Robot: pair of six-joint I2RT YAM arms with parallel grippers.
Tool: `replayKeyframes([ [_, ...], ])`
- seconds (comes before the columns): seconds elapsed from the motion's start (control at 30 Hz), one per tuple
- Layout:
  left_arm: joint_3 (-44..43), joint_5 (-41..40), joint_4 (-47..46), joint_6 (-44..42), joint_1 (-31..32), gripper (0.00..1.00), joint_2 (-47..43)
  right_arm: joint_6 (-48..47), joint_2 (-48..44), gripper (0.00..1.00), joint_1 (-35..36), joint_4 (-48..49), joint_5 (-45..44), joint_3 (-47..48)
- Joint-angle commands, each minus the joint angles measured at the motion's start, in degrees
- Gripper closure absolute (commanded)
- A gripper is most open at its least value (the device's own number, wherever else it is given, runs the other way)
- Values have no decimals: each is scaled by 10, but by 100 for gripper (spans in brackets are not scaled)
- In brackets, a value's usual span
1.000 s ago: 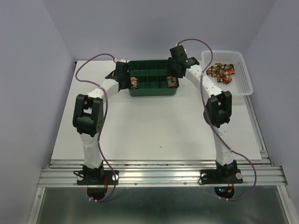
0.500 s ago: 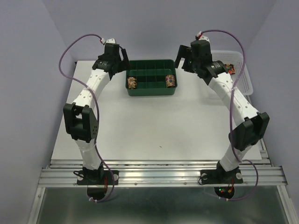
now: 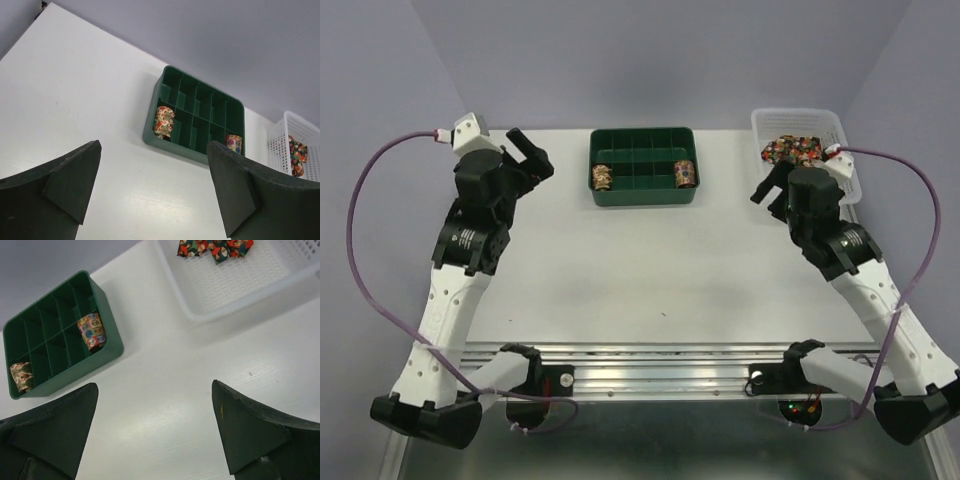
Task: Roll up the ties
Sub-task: Place the rolled tie into the container
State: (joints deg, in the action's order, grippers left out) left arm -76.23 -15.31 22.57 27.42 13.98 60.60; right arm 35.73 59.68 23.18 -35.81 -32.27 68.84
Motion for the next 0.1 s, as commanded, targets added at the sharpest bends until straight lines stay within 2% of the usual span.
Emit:
replayKeyframes([
  [0.0,55,-21,11,40,-2,1,6,13,-32,0,-4,13,-40,-40],
  [0.07,72,-24,13,54,-2,1,-15,4,-41,0,-4,12,-46,-41],
])
